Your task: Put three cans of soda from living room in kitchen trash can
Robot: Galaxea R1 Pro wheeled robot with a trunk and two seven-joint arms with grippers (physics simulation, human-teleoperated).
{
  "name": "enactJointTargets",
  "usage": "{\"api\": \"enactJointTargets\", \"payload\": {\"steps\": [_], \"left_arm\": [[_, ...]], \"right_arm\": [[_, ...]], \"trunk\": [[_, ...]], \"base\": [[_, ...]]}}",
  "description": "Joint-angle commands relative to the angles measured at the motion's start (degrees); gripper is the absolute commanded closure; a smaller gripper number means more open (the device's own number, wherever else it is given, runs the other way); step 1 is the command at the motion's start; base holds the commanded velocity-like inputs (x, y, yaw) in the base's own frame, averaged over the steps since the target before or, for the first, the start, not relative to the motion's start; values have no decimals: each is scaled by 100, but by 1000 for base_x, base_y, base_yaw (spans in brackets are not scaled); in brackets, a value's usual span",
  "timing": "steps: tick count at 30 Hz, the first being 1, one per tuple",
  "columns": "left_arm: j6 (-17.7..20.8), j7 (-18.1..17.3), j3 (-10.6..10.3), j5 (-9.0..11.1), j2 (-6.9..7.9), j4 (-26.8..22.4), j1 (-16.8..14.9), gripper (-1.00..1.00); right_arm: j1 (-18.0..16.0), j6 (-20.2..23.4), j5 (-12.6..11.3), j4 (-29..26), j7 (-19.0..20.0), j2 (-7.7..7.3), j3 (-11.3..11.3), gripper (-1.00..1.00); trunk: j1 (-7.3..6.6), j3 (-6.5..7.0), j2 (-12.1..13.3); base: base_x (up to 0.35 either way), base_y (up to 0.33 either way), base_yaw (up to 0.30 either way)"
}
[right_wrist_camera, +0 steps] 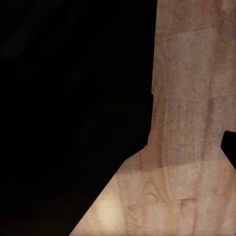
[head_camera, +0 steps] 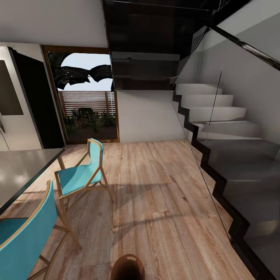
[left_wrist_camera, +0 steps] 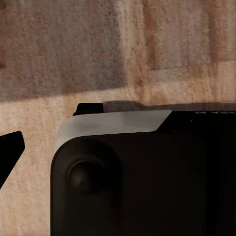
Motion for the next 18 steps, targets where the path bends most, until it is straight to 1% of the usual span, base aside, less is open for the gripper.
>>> {"api": "enactJointTargets", "payload": {"steps": [1, 18], "left_arm": [[0, 0, 0, 0, 0, 0, 0, -100], [0, 0, 0, 0, 0, 0, 0, -100]], "right_arm": [[0, 0, 0, 0, 0, 0, 0, -100], [0, 0, 0, 0, 0, 0, 0, -100]], "trunk": [[0, 0, 0], [0, 0, 0]], "base": [[0, 0, 0], [0, 0, 0]]}}
